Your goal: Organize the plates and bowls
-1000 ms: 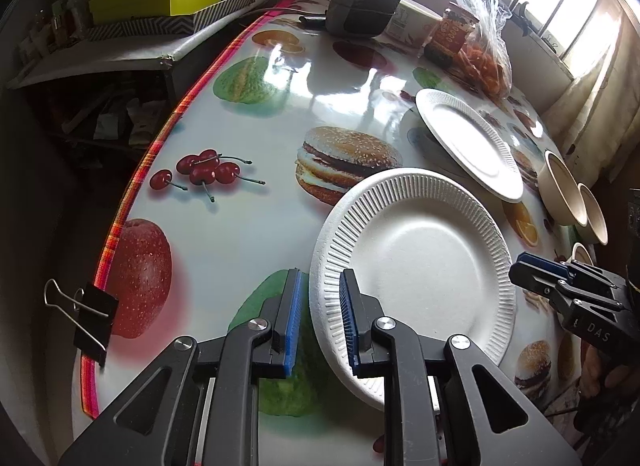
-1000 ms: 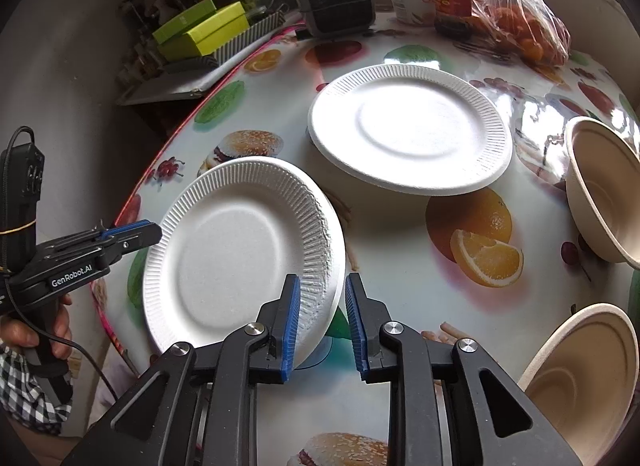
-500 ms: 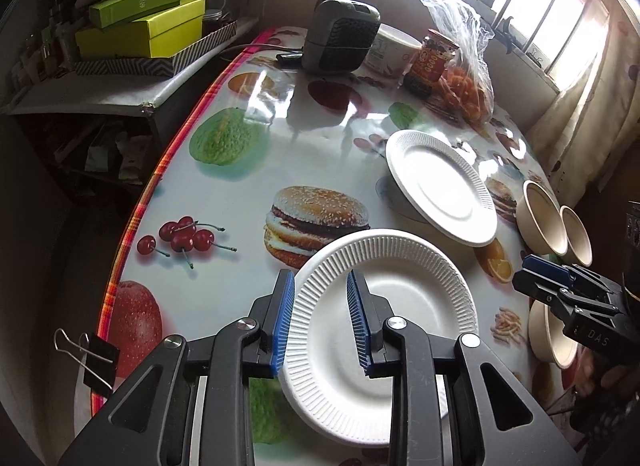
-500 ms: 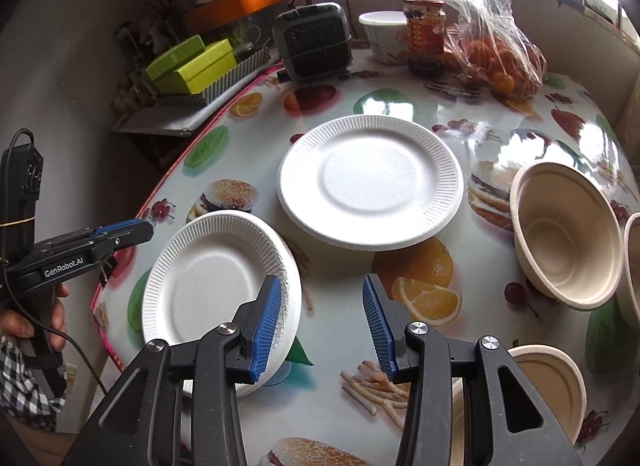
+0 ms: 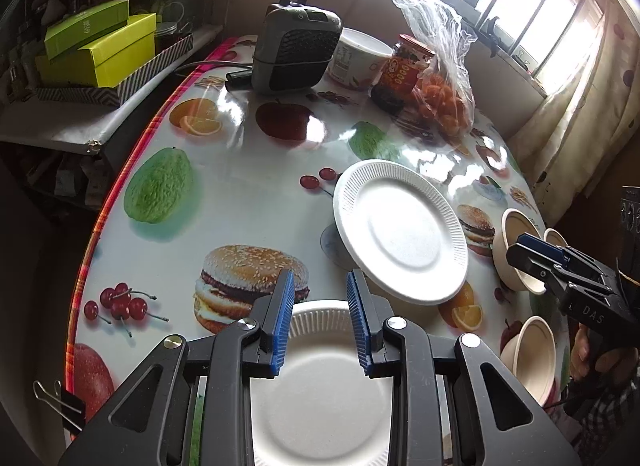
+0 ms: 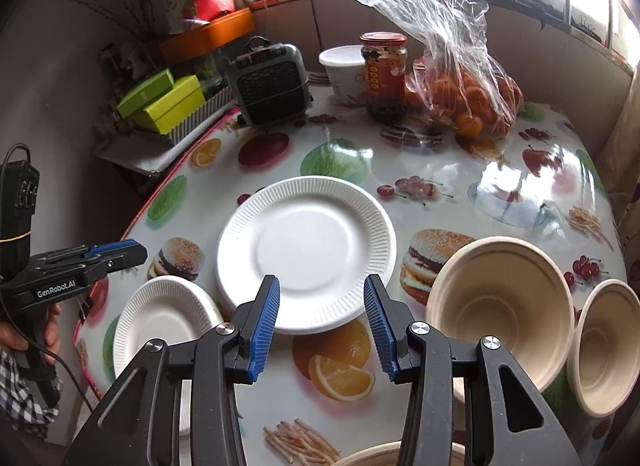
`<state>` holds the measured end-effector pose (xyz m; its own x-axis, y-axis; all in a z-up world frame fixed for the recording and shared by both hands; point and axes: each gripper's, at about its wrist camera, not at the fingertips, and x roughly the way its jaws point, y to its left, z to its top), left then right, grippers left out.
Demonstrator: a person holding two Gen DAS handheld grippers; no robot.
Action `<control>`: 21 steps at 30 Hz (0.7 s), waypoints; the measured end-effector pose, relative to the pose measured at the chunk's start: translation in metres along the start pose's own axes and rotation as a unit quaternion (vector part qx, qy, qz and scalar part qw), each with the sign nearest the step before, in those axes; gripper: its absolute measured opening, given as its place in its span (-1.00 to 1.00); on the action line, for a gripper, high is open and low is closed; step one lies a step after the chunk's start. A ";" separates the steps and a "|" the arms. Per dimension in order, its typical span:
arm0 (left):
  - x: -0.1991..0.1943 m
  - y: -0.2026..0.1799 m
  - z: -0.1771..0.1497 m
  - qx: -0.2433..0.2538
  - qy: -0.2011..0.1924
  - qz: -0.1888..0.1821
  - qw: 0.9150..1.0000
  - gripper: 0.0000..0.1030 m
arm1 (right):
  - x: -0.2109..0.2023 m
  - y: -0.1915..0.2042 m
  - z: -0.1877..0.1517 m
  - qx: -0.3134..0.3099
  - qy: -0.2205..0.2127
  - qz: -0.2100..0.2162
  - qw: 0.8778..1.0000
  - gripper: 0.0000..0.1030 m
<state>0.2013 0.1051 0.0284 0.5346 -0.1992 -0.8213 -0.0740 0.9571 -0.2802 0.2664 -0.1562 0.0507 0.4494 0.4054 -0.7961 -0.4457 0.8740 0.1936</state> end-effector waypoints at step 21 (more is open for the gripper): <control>0.065 -0.012 0.035 -0.007 0.047 0.003 0.999 -0.45 | 0.081 -0.074 0.051 0.067 0.074 0.051 0.994 -0.20</control>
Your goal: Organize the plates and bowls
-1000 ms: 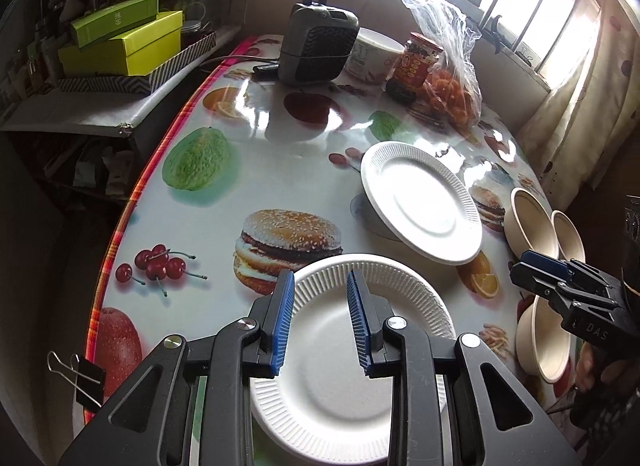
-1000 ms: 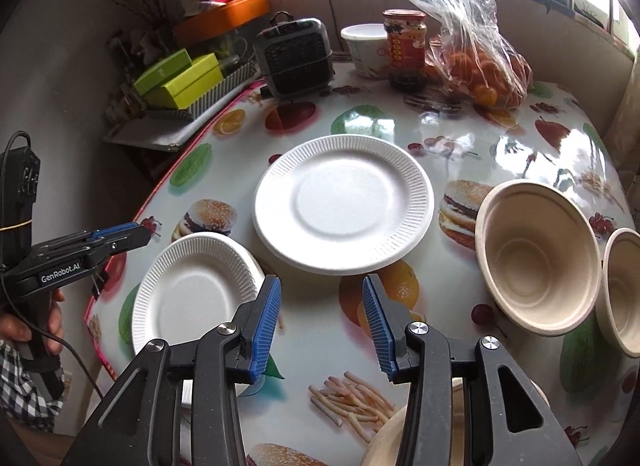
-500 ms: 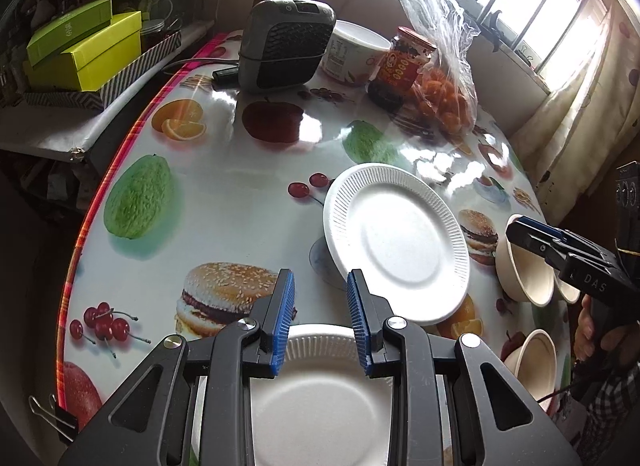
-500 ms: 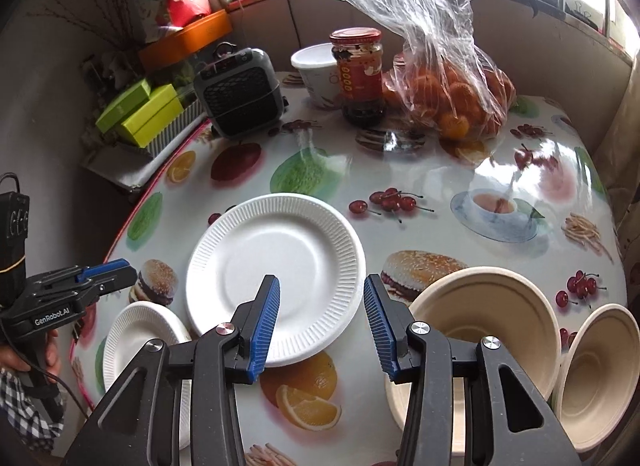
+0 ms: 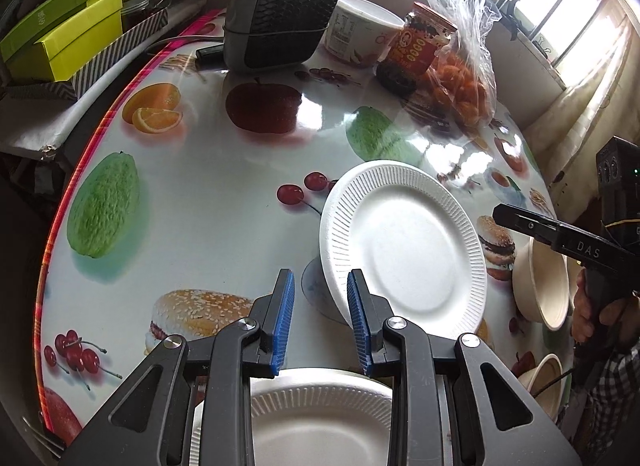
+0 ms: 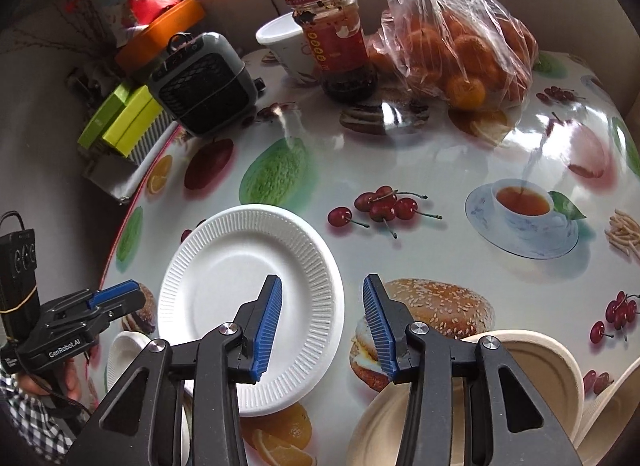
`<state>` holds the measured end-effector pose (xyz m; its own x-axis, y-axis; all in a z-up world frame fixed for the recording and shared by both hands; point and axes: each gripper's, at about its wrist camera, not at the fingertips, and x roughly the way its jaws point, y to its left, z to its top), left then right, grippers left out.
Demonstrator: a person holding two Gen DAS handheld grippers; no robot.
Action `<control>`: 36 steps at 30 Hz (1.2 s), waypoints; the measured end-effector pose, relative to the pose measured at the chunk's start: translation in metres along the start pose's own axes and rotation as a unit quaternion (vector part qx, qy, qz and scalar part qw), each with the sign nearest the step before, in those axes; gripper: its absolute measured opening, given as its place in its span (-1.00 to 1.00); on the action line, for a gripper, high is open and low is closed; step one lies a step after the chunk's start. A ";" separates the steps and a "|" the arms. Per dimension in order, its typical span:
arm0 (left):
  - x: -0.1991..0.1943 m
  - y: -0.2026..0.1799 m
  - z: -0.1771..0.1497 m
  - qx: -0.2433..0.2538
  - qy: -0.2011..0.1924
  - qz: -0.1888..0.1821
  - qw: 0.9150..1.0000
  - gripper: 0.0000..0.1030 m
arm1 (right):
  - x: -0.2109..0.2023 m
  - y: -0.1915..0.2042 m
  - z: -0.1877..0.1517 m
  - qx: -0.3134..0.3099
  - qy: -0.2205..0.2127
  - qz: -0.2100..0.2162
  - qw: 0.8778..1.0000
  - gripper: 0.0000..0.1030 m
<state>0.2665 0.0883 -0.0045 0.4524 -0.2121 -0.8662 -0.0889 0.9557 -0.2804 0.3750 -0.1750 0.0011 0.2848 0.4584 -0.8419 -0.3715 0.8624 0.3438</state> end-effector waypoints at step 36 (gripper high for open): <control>0.025 -0.006 0.003 0.001 0.024 -0.002 1.000 -0.61 | 0.036 -0.002 0.006 -0.011 0.056 0.012 0.998 -0.60</control>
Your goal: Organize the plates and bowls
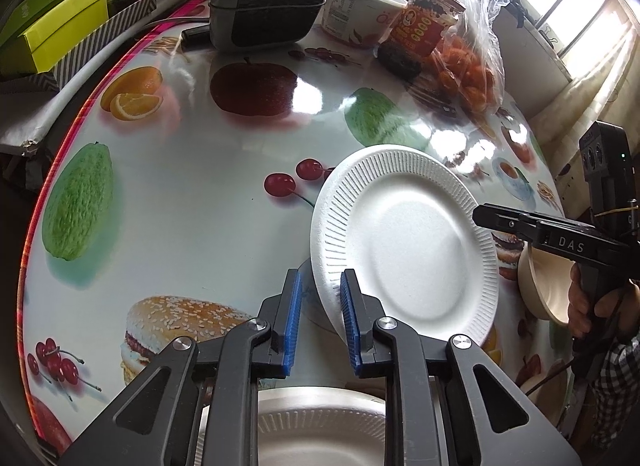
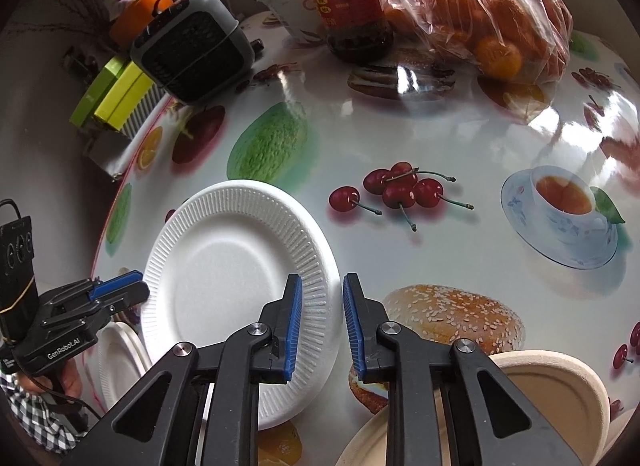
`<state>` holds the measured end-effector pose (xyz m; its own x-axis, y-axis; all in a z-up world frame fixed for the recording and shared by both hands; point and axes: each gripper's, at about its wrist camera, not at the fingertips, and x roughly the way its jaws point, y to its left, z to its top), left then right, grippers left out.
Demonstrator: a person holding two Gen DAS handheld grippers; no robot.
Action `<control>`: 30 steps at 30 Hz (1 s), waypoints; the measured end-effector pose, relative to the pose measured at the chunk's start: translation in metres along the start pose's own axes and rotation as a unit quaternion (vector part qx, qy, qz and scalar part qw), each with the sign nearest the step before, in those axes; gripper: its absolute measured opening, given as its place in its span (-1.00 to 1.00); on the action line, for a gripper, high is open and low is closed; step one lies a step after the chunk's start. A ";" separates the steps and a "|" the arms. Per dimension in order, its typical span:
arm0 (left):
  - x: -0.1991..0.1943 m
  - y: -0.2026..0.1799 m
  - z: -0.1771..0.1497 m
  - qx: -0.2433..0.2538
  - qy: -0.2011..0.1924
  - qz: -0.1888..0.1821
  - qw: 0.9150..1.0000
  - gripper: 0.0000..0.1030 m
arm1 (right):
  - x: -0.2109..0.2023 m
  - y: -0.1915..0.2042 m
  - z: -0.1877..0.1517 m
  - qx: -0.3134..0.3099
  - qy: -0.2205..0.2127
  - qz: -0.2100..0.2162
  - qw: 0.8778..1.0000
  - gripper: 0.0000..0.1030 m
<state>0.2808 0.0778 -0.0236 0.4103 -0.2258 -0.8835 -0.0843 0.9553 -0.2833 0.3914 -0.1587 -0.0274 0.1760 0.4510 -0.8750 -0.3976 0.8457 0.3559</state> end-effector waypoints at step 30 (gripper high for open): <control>-0.020 -0.004 -0.001 0.003 -0.023 -0.002 1.000 -0.73 | -0.019 0.009 -0.004 0.006 -0.021 -0.002 1.000 -0.71</control>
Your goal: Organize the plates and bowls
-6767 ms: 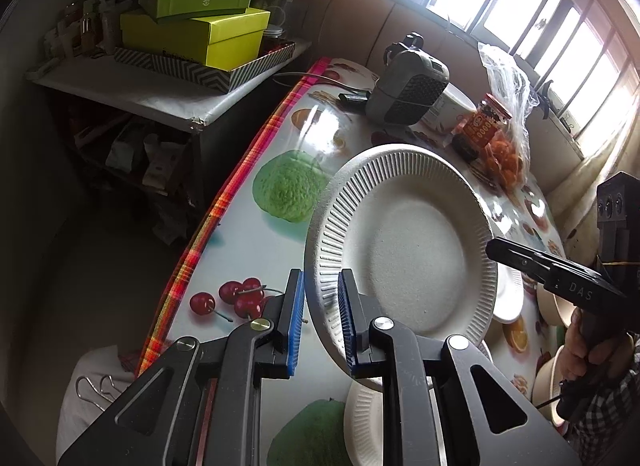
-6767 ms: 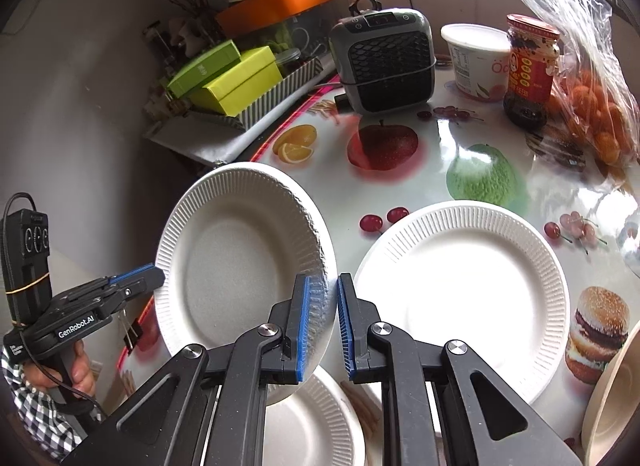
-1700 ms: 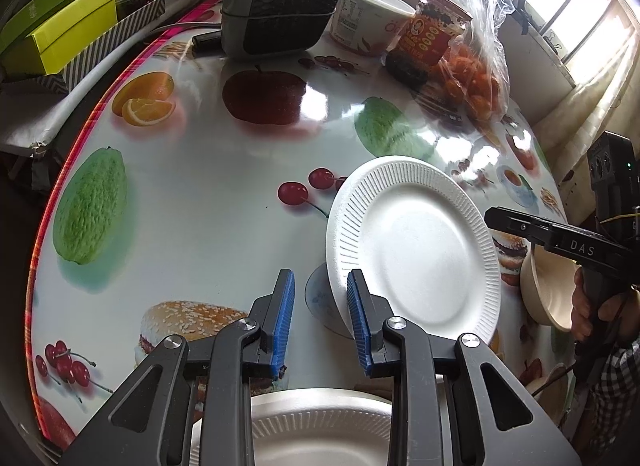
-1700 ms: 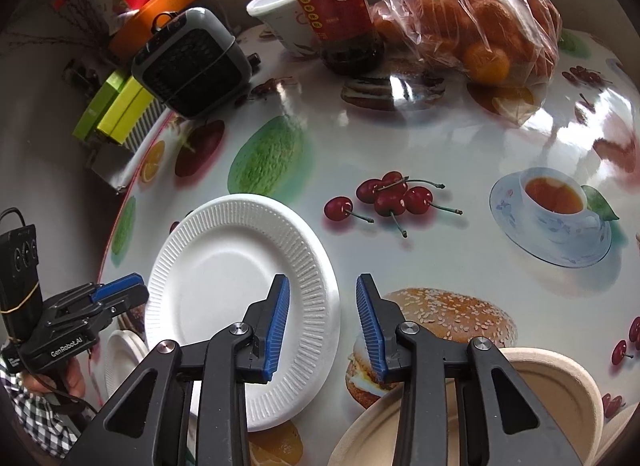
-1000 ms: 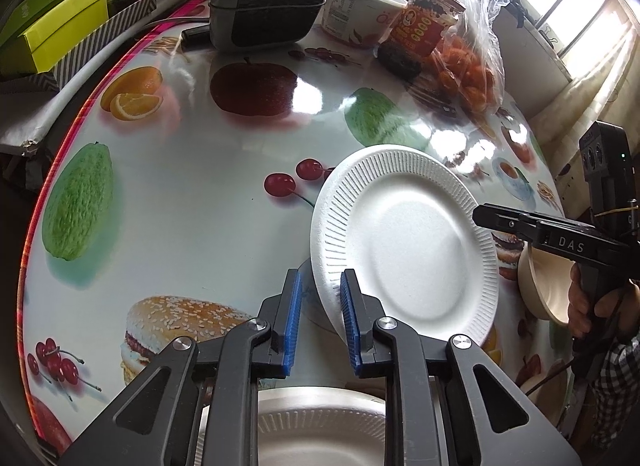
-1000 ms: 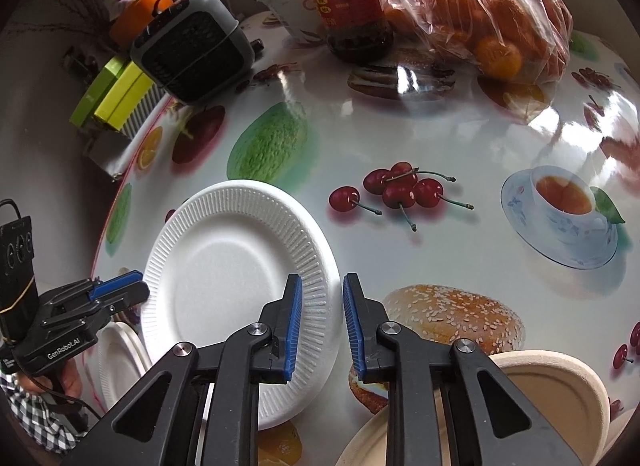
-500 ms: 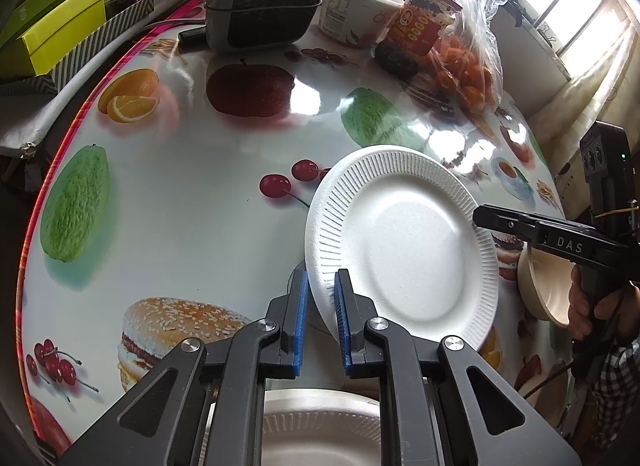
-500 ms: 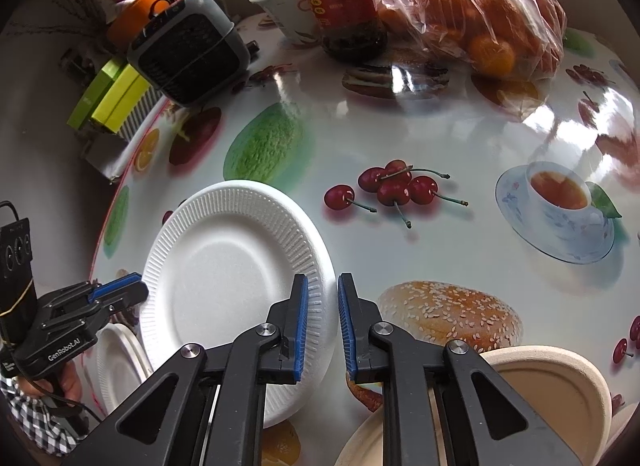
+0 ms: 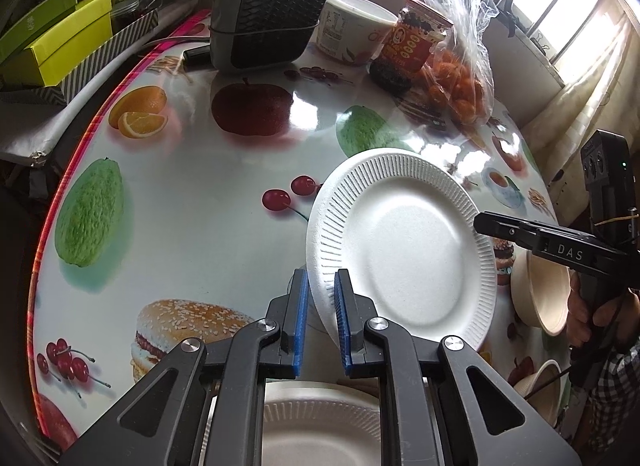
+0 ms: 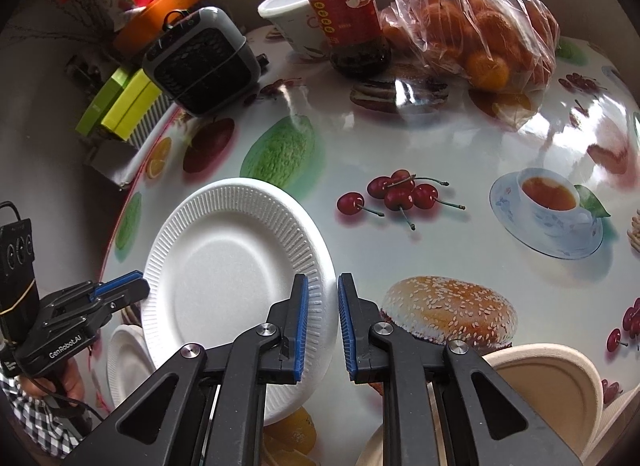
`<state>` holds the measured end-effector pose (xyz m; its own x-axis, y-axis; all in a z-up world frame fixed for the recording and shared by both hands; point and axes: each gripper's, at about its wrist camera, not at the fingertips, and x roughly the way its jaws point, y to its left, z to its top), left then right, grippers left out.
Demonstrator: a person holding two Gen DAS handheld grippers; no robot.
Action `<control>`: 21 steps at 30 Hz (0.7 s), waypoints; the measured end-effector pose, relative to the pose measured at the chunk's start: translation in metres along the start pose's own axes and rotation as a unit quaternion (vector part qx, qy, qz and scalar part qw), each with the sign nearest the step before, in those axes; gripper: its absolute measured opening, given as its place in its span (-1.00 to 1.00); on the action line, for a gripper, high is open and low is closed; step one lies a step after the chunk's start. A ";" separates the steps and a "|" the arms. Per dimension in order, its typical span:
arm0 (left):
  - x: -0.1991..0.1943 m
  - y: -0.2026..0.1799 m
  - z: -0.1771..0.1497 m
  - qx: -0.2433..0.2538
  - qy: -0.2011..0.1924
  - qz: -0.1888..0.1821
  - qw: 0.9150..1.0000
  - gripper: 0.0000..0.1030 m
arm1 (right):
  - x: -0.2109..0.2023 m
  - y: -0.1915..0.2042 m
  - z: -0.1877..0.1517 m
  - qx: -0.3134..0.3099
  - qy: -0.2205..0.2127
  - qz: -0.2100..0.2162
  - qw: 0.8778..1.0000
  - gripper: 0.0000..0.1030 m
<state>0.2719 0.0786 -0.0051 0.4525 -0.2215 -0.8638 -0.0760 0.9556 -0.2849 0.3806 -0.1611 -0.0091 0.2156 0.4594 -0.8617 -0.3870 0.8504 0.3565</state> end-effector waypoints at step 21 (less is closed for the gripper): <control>-0.031 0.006 -0.016 -0.002 -0.021 -0.001 1.000 -0.73 | -0.023 0.027 -0.016 -0.016 -0.015 0.002 1.000 -0.71</control>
<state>0.2427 0.0883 0.0134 0.4903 -0.2147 -0.8447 -0.0784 0.9544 -0.2881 0.3507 -0.1525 0.0144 0.2407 0.4706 -0.8489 -0.4162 0.8401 0.3478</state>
